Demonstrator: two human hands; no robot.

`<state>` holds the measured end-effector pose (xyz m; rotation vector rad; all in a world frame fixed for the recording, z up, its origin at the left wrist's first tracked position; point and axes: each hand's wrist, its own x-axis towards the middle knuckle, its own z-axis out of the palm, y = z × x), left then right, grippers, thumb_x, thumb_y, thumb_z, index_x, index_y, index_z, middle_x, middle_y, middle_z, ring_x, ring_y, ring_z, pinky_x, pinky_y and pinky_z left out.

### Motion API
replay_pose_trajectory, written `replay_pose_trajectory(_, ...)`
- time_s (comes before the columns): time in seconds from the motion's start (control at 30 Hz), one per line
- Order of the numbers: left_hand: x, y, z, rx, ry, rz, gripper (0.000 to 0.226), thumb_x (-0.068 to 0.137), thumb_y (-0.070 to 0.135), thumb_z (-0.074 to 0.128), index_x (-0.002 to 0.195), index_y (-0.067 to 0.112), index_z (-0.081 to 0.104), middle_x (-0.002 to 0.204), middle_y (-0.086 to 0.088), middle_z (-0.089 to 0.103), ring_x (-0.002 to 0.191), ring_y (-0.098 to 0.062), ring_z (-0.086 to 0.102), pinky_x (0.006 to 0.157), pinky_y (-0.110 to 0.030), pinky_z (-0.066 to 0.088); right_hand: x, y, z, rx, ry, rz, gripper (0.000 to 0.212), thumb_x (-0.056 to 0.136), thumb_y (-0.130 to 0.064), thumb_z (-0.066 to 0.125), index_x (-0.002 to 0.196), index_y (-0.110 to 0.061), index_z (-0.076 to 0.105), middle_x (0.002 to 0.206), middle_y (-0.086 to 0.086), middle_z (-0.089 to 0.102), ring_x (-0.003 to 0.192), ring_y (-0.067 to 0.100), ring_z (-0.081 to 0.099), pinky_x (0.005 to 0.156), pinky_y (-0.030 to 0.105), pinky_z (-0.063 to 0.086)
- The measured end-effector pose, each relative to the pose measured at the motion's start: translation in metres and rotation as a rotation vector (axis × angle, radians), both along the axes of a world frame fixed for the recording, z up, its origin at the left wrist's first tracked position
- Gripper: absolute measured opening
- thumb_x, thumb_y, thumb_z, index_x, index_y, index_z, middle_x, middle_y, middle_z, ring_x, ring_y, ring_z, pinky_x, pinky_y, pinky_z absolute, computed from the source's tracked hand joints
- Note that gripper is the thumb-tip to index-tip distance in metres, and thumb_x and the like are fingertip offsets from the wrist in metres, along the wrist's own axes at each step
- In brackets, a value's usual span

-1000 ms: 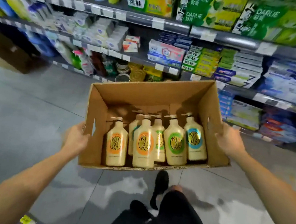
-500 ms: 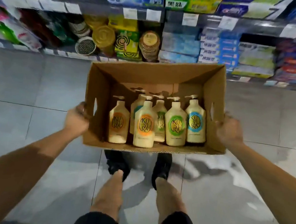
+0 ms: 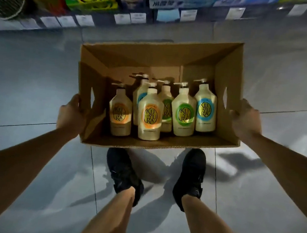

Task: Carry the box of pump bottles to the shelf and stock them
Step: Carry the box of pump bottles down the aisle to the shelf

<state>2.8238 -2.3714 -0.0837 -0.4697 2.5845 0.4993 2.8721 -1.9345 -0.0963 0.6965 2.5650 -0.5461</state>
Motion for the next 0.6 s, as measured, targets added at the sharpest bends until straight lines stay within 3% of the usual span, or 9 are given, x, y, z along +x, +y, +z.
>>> replay_pose_trajectory(0.13,0.003,-0.002,-0.041,-0.015,-0.022,-0.008,0.025,0.099,0.020,0.051,0.119,0.006,0.052,0.088,-0.008,0.061,0.070,-0.031,0.058,0.063,-0.039,0.050,0.006,-0.004,-0.041,-0.025,0.002,-0.045,0.032,0.098,-0.008,0.045,0.129,0.000,0.047,0.116,0.024,0.063,0.091,0.038,0.064,0.071,0.032,0.047)
replay_pose_trajectory(0.23,0.011,-0.002,-0.061,-0.035,-0.013,-0.021,0.025,0.099,0.016,0.048,0.122,0.006,0.050,0.092,-0.016,0.066,0.078,-0.043,0.065,0.069,-0.052,0.056,0.014,-0.006,-0.059,-0.027,-0.011,-0.070,0.035,0.099,-0.010,0.045,0.133,0.000,0.044,0.120,0.024,0.062,0.094,0.041,0.064,0.072,0.032,0.047)
replay_pose_trajectory(0.33,0.014,-0.005,-0.075,-0.068,0.018,-0.018,0.026,0.098,0.011,0.049,0.123,0.005,0.050,0.097,-0.022,0.069,0.082,-0.047,0.065,0.071,-0.052,0.054,0.015,-0.005,-0.068,0.005,-0.010,-0.065,0.036,0.099,-0.013,0.046,0.132,-0.001,0.044,0.119,0.023,0.063,0.094,0.042,0.064,0.073,0.033,0.048)
replay_pose_trajectory(0.47,0.007,0.003,-0.065,-0.071,-0.005,0.069,0.031,0.098,0.016,0.049,0.129,0.009,0.045,0.106,-0.023,0.067,0.093,-0.048,0.064,0.075,-0.052,0.051,0.001,-0.007,-0.056,-0.001,-0.129,-0.079,0.038,0.098,-0.015,0.050,0.133,-0.003,0.043,0.125,0.022,0.060,0.105,0.043,0.062,0.083,0.042,0.052)
replay_pose_trajectory(0.53,0.004,0.022,-0.049,-0.128,0.085,0.144,0.043,0.095,0.024,0.048,0.134,0.009,0.041,0.127,-0.022,0.056,0.110,-0.043,0.056,0.083,-0.050,0.049,-0.008,-0.010,-0.043,-0.007,-0.243,-0.094,0.036,0.097,-0.012,0.051,0.131,-0.002,0.045,0.124,0.023,0.060,0.106,0.042,0.061,0.079,0.040,0.052)
replay_pose_trajectory(0.6,0.005,0.047,-0.032,-0.086,0.262,0.022,0.046,0.089,0.024,0.051,0.131,0.008,0.046,0.135,-0.020,0.045,0.117,-0.036,0.049,0.087,-0.046,0.049,-0.012,-0.013,-0.027,-0.014,-0.257,-0.149,0.032,0.095,-0.008,0.049,0.127,-0.002,0.048,0.117,0.022,0.063,0.098,0.040,0.062,0.070,0.032,0.048)
